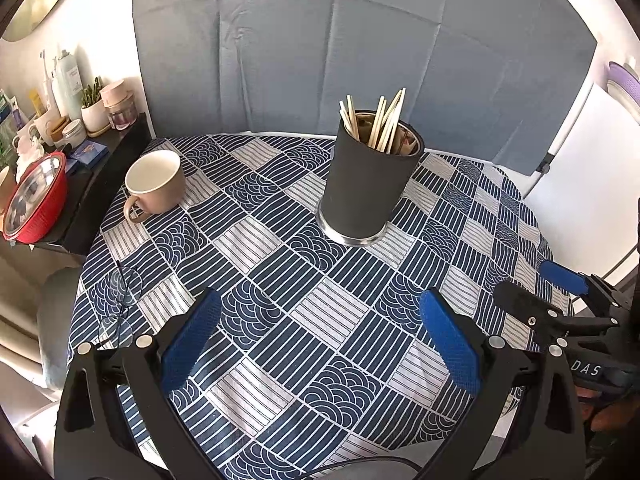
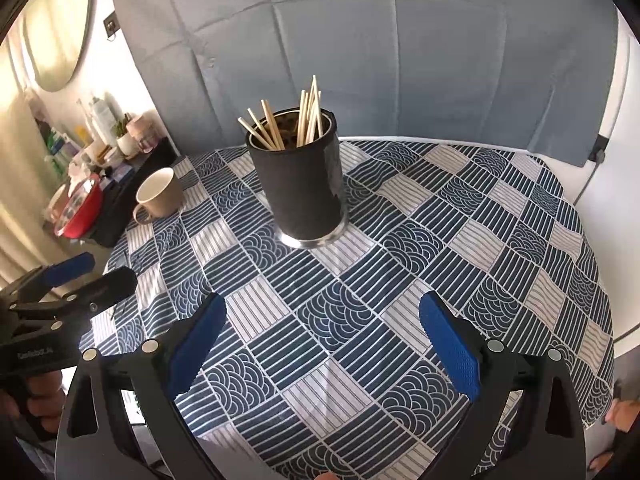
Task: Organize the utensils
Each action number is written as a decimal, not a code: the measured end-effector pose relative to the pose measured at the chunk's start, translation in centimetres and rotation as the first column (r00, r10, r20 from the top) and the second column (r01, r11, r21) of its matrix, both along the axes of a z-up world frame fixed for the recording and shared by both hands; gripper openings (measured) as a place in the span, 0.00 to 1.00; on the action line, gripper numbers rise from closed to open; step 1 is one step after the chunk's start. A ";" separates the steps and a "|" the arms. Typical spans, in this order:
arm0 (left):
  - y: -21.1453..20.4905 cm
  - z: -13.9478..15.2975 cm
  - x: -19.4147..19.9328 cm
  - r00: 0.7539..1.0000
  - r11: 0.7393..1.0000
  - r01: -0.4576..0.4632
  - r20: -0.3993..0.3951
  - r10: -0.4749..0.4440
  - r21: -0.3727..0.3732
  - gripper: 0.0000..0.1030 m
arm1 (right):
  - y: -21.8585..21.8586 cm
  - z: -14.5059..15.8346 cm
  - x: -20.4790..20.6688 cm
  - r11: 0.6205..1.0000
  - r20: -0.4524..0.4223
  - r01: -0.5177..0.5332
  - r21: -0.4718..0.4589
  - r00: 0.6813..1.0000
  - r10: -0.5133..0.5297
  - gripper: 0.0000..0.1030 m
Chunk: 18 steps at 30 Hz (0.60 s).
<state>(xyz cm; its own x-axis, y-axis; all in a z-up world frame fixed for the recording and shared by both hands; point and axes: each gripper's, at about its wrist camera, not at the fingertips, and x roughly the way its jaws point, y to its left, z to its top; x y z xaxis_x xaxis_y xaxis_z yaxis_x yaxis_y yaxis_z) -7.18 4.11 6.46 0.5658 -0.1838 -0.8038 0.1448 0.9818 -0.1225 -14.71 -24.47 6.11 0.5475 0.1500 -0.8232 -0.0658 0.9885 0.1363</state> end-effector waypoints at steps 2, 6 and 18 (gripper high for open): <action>0.0 0.0 0.0 1.000 1.000 -0.003 -0.002 0.003 0.001 0.94 | 0.1 0.0 0.0 1.000 0.000 -0.002 0.000 1.000 0.002 0.90; 0.0 -0.1 0.2 1.000 1.000 -0.002 -0.004 0.002 0.002 0.94 | 0.1 -0.2 0.1 1.000 -0.004 -0.004 0.001 1.000 0.004 0.91; 0.2 -0.5 0.3 1.000 1.000 -0.011 -0.018 0.011 0.004 0.94 | 0.2 -0.4 0.3 1.000 -0.013 -0.005 0.002 1.000 0.006 0.91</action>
<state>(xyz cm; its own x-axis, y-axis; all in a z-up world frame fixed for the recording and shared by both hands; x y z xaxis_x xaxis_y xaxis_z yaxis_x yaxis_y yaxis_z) -6.84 4.27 6.01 0.5532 -0.1747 -0.8145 0.1322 0.9838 -0.1212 -14.43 -24.31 5.71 0.5362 0.1544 -0.8298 -0.0695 0.9879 0.1389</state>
